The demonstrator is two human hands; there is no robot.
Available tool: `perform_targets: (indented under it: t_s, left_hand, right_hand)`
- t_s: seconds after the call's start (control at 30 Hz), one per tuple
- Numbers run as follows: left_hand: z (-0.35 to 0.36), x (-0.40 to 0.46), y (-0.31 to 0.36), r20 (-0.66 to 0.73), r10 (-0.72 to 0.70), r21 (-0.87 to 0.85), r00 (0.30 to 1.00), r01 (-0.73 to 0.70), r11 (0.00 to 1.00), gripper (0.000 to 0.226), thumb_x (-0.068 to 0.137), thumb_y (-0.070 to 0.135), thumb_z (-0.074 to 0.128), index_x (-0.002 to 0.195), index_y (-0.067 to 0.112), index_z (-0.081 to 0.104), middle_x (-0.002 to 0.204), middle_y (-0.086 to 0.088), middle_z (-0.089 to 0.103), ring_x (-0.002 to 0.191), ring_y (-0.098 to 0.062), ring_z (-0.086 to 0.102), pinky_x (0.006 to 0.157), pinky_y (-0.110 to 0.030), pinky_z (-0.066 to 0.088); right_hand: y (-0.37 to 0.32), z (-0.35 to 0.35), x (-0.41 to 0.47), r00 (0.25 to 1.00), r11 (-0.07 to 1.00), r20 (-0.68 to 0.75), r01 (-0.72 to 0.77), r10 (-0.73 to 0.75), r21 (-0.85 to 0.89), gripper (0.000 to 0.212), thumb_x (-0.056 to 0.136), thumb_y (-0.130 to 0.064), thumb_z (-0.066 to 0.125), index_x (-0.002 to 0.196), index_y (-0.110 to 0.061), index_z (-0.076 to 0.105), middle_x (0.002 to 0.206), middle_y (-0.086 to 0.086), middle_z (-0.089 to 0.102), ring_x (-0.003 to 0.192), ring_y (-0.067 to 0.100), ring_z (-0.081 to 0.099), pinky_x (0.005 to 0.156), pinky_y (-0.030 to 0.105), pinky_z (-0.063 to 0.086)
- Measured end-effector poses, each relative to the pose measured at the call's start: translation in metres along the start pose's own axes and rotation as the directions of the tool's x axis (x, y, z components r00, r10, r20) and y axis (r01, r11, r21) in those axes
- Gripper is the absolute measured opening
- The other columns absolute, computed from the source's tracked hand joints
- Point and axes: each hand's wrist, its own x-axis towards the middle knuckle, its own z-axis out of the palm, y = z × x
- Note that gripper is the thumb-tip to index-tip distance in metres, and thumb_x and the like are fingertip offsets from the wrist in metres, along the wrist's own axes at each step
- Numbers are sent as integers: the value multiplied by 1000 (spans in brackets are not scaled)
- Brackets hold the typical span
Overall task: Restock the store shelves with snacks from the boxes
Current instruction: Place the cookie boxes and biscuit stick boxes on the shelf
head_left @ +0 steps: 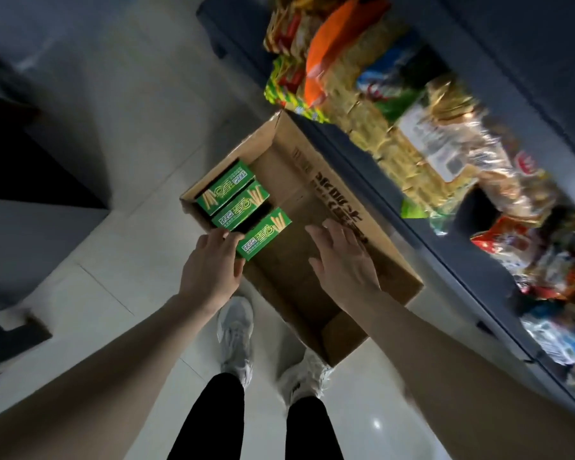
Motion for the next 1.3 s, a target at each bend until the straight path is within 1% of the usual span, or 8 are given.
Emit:
perform_targets:
  t_s: [0.27, 0.47, 0.57, 0.67, 0.73, 0.8, 1.03, 1.3]
  left_hand:
    - [70, 74, -38, -19, 2, 72, 1000, -1, 997, 49, 90, 25, 67, 135, 12, 51, 133, -15, 53, 123, -35, 51, 94, -47, 53]
    - [98, 112, -57, -68, -5, 182, 998, 18, 983, 62, 85, 23, 74, 139, 12, 46, 137, -20, 47, 128, -41, 45, 100, -51, 48]
    - [104, 121, -59, -100, -27, 192, 995, 46, 980, 73, 79, 23, 79, 141, 10, 42, 134, -20, 47, 126, -43, 42, 96, -51, 49]
    - [107, 125, -60, -114, -42, 214, 993, 66, 975, 82, 76, 23, 82, 144, 10, 39, 131, -20, 49, 123, -42, 41, 93, -49, 48]
    - [107, 127, -60, -94, -57, 232, 994, 78, 970, 83, 75, 27, 82, 144, 8, 39, 128, -20, 53, 123, -43, 41, 90, -50, 49]
    - [105, 130, -57, -77, -85, 244, 993, 101, 964, 80, 74, 29, 83, 139, 6, 43, 123, -21, 57, 123, -45, 42, 86, -51, 50]
    - [79, 125, -27, 10, -176, 165, 984, 172, 971, 71, 78, 25, 81, 136, 10, 42, 122, -19, 52, 109, -40, 57, 76, -49, 54]
    - [21, 71, 33, 81, -233, 77, 969, 227, 971, 72, 83, 32, 76, 141, 12, 37, 134, -16, 48, 96, -37, 66, 74, -43, 55]
  right_hand:
    - [-8, 89, 81, 989, 990, 92, 122, -116, -64, 84, 84, -21, 78, 151, -27, 27, 154, 9, 33, 139, 29, 36, 108, 43, 45]
    - [-15, 126, 123, 974, 977, 132, 196, -184, -81, 98, 82, -7, 75, 157, -27, 15, 165, 6, 10, 151, 30, 11, 116, 46, 30]
    - [-13, 137, 132, 969, 973, 155, 210, -194, -92, 99, 81, -7, 76, 157, -26, 16, 165, 6, 10, 152, 31, 8, 118, 46, 25]
    - [-6, 145, 130, 968, 980, 169, 195, -185, -45, 93, 78, 0, 76, 153, -24, 26, 162, 7, 17, 150, 30, 12, 111, 42, 37]
    - [2, 148, 122, 971, 982, 144, 191, -191, 10, 86, 75, 5, 76, 147, -20, 37, 157, 9, 28, 146, 30, 23, 96, 39, 51]
    - [12, 150, 110, 982, 988, 116, 148, -152, 47, 79, 73, 4, 77, 142, -16, 45, 150, 11, 37, 140, 31, 34, 84, 37, 58]
    - [56, 132, 56, 972, 976, 164, -188, 169, 112, 74, 88, -18, 72, 149, -18, 32, 148, 4, 33, 140, 24, 30, 105, 37, 48]
    - [78, 52, -7, 892, 854, 153, -452, 426, 256, 62, 93, -28, 67, 144, -13, 37, 137, 6, 44, 125, 25, 50, 98, 35, 49]
